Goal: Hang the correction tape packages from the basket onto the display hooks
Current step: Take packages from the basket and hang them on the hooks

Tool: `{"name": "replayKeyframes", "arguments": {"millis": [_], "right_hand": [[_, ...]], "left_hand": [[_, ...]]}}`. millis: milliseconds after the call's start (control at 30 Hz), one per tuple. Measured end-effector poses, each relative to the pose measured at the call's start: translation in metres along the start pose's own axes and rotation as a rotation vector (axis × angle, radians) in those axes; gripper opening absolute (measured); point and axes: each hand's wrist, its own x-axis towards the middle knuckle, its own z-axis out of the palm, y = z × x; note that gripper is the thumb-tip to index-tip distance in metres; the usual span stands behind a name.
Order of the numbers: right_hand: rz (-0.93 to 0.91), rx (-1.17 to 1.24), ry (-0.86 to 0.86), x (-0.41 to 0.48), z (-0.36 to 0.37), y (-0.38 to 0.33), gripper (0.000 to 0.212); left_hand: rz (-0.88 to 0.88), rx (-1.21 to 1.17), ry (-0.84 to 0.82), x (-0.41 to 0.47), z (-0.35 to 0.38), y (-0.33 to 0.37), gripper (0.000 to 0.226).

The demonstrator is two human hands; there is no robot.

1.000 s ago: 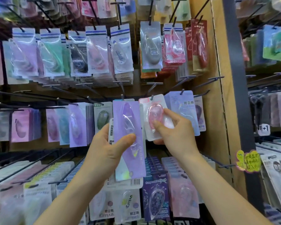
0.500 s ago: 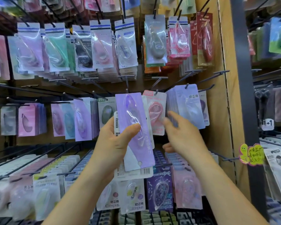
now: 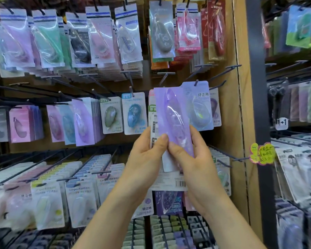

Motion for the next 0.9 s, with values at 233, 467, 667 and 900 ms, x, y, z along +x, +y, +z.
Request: {"name": "replayKeyframes", "arguments": {"millis": [233, 467, 667, 900], "right_hand": [[0.118, 0.022, -0.189, -0.015, -0.018, -0.002, 0.055], [0.135, -0.102, -0.085, -0.033, -0.027, -0.004, 0.044], [-0.098, -0.339, 0.169, -0.045, -0.035, -0.012, 0.044], [-0.586, -0.993, 0.353, -0.044, -0.006, 0.005, 0.058]], "left_hand": [[-0.081, -0.177, 0.166, -0.004, 0.006, 0.001, 0.019], [0.101, -0.12, 0.404, 0.008, -0.002, -0.002, 0.022], [0.476, 0.622, 0.534, -0.011, -0.04, -0.009, 0.029], [0.404, 0.675, 0.179, -0.035, 0.001, -0.031, 0.042]]}}
